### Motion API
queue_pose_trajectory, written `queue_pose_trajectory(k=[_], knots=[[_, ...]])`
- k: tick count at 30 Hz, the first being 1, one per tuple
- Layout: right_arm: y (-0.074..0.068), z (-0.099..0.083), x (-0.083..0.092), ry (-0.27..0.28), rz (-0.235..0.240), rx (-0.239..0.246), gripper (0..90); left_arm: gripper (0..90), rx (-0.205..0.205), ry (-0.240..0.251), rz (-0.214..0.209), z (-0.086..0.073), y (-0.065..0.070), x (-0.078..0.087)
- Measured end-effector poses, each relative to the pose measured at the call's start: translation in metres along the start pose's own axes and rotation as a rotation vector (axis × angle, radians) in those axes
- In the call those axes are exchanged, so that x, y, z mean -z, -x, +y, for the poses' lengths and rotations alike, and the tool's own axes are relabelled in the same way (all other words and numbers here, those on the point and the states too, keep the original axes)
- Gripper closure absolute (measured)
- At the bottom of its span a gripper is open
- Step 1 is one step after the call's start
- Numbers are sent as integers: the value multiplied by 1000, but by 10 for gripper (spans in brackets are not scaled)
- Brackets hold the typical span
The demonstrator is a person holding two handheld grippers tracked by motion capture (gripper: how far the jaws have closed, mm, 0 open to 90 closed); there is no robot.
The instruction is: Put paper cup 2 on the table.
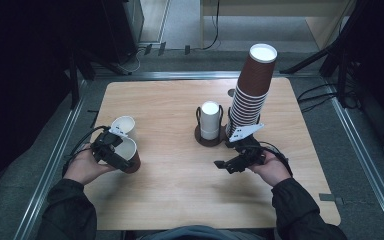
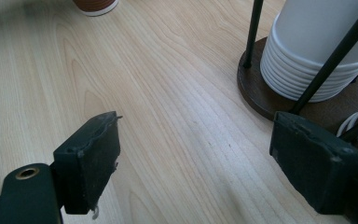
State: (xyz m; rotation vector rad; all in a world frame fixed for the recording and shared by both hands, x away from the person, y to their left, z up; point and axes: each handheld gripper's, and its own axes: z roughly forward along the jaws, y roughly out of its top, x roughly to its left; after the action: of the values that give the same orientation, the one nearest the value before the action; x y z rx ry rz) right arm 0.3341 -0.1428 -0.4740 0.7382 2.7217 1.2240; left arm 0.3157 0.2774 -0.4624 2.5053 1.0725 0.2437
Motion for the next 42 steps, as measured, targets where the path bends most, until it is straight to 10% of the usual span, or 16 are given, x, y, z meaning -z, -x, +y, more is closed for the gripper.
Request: queue_pose_trajectory(k=[25, 42], knots=[[-2, 1, -2, -6, 2, 8, 164, 0, 57, 199, -90, 17, 2, 43], [-9, -1, 1, 3, 7, 28, 164, 0, -18, 235, -170, 53, 35, 34]])
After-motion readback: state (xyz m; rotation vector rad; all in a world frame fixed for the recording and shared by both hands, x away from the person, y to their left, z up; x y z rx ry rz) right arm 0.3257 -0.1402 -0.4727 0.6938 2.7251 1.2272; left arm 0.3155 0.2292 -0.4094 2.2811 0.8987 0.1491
